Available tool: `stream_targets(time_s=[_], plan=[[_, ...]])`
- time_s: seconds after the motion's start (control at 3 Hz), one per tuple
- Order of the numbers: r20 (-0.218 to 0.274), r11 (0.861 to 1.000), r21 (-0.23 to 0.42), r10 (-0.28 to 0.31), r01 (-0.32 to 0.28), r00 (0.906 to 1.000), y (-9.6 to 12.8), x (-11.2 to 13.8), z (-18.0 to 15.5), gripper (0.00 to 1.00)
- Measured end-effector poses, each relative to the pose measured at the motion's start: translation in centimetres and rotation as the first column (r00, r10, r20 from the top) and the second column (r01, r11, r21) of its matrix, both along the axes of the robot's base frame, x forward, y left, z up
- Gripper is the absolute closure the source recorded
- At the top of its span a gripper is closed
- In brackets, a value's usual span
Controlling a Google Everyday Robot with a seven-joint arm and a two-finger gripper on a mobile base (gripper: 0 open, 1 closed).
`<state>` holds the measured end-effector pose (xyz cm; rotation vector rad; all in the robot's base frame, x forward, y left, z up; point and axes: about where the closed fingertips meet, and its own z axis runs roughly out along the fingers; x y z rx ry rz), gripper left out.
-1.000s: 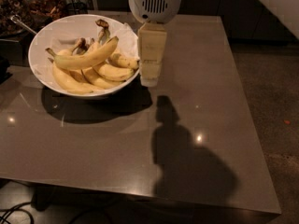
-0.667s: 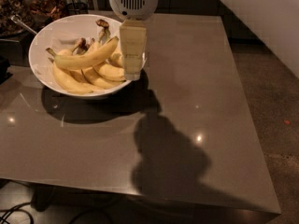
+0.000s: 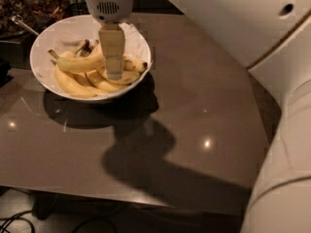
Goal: Pick banana from white bowl
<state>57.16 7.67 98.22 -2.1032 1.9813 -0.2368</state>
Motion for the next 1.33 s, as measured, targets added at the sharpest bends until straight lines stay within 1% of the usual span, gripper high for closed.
stream_targets(time_s=[0.33, 0.67, 1.0, 1.33], plan=[[0.003, 0.999, -0.024, 0.037, -0.037, 0.9993, 2.2, 1.0, -0.8, 0.15], [0.007, 0.996, -0.054, 0.068, -0.068, 0.9976, 4.0, 1.8, -1.5, 0.22], [0.014, 0.993, -0.077, 0.088, -0.087, 0.9960, 5.4, 2.7, -2.0, 0.24], [0.007, 0.990, -0.104, 0.100, -0.099, 0.9950, 6.5, 3.5, -3.0, 0.30]])
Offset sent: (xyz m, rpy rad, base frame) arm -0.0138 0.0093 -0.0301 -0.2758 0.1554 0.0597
